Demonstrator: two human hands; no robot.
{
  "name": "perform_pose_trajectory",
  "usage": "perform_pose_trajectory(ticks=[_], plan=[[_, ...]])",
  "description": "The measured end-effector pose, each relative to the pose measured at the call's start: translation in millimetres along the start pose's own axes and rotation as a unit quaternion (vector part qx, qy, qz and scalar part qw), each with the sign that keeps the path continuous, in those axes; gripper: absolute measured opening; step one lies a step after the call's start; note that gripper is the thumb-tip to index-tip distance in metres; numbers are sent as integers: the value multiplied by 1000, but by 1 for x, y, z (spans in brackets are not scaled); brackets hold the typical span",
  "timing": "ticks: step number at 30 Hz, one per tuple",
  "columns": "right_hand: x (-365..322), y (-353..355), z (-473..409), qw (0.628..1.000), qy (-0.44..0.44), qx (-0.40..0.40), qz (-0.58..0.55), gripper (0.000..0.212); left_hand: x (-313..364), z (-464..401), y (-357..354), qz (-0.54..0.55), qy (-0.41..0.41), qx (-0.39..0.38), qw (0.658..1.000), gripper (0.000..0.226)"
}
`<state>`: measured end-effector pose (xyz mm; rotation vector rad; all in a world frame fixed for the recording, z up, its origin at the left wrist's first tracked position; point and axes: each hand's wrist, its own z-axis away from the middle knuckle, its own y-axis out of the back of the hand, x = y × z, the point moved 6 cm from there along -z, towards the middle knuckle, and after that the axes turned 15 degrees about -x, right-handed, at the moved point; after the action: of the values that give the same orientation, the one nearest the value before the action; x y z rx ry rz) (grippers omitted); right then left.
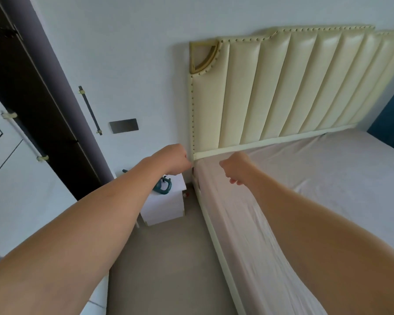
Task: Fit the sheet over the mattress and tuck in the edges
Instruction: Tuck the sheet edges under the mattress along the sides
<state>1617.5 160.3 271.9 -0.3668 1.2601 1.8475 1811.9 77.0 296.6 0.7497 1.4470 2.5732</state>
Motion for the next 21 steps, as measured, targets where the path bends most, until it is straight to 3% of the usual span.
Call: perform_pose_trajectory(ticks=[13, 21], plan=[[25, -10, -304, 985, -147, -53, -76, 20, -49, -299, 12, 3, -14, -106, 994, 19], [71, -45, -449, 961, -242, -74, -111, 15, -103, -456, -18, 63, 53, -180, 980, 18]])
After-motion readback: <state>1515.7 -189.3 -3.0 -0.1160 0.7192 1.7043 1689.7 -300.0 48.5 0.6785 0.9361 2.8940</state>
